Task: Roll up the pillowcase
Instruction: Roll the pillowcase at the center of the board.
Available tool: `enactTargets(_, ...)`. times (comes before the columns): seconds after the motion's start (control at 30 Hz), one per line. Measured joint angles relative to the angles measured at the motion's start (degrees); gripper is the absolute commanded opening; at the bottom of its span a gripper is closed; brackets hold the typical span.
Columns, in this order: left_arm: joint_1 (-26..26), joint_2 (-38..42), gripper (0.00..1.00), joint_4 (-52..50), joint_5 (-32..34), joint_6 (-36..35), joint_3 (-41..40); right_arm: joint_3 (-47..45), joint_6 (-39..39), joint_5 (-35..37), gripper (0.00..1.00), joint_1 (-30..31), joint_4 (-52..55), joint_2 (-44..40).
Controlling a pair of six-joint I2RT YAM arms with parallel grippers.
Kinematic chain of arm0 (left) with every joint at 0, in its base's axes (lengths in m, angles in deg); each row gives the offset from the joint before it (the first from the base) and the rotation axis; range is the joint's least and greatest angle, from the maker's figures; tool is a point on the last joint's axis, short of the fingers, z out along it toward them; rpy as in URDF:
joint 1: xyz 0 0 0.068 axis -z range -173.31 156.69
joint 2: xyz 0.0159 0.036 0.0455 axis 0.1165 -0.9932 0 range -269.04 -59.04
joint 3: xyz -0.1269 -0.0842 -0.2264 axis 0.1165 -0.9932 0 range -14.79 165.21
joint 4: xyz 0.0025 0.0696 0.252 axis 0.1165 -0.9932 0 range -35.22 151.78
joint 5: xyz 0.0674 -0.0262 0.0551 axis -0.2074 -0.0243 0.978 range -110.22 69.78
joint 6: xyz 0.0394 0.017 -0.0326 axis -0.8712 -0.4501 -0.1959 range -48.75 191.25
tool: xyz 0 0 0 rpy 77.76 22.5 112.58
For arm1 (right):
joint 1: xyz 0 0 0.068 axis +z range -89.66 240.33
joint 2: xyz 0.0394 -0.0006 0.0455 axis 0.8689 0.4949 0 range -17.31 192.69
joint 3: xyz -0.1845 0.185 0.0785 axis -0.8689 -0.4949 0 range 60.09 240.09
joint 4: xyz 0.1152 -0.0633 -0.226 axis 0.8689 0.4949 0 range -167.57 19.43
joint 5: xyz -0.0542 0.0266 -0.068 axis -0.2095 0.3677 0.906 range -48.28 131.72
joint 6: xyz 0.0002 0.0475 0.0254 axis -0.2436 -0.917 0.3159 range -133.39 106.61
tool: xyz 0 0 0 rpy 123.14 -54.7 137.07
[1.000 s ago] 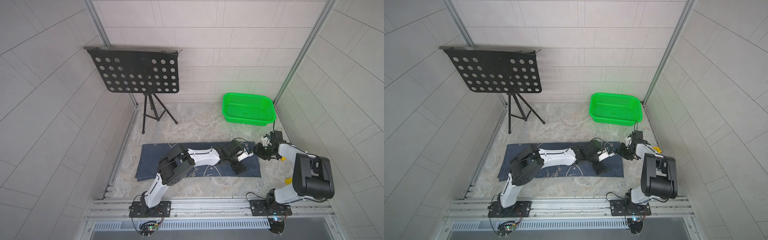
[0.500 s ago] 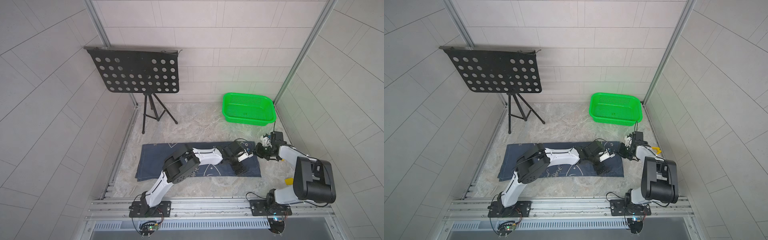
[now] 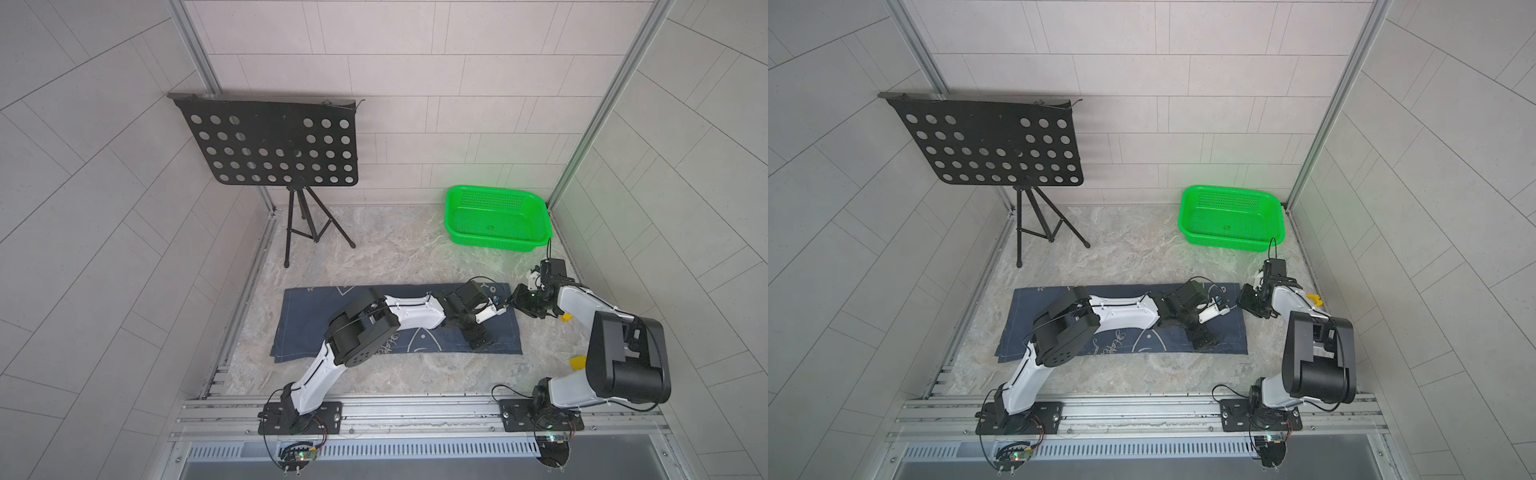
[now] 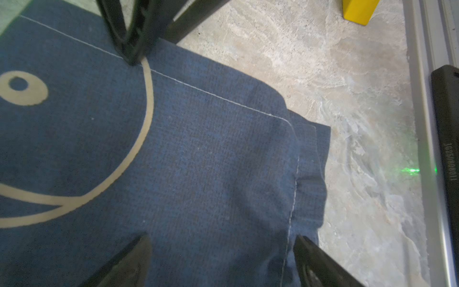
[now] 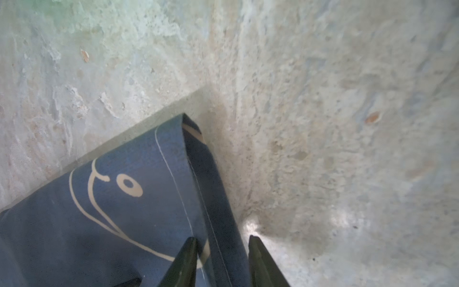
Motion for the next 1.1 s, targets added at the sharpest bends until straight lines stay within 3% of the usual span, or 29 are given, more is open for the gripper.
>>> enactTargets(0.43, -0.5, 0.0, 0.96, 0.8, 0.1, -1.8, -0.8, 5.6, 2.1, 1.3, 0.54, 3.3, -3.1, 7.7)
enactTargets(0.63, -0.6, 0.0, 0.96, 2.1, 0.0, -2.2, -1.4, 9.4, 2.3, -0.4, 0.53, 3.3, -4.7, 11.6)
enactTargets(0.83, -1.0, 0.0, 0.96, 2.6, -0.5, -2.1, -1.6, 9.7, 2.9, -3.4, 0.44, 3.3, -6.2, 12.7)
enactTargets(1.1, -1.6, -0.1, 0.96, 2.8, -1.5, -2.1, -1.6, 6.2, 2.8, -7.4, 0.23, 2.9, -8.8, 11.6)
